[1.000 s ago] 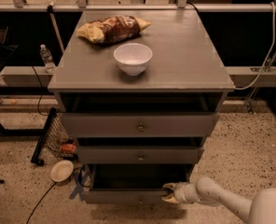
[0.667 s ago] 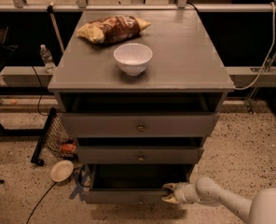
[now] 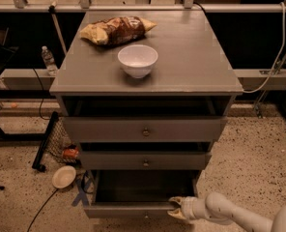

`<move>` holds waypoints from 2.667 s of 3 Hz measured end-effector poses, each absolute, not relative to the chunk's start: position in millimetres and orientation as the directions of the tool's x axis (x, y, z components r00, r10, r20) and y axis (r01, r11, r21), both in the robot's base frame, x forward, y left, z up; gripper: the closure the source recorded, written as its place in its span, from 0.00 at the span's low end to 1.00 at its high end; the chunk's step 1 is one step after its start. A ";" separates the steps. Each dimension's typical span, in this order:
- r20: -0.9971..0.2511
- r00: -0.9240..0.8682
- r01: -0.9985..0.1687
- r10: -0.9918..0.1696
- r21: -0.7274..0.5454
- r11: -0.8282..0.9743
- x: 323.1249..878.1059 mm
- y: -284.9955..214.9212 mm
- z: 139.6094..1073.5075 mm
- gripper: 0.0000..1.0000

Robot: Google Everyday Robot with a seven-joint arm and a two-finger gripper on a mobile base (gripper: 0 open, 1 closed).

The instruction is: Open bottom drawer

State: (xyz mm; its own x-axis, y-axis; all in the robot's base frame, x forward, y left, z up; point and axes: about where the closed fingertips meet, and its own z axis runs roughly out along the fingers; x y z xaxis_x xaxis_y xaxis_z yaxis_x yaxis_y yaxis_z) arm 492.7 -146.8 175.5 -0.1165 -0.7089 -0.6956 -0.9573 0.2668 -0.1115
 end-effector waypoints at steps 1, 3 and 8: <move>-0.688 -0.107 -0.962 -0.717 -0.110 0.249 472.3 -144.9 177.1 1.00; -0.685 -0.104 -0.964 -0.721 -0.109 0.242 460.2 -144.0 176.4 1.00; -0.685 -0.104 -0.965 -0.721 -0.108 0.241 477.6 -145.8 167.8 1.00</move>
Offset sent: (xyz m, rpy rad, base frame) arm -0.1189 0.0044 0.0073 -0.0458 0.0210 0.0605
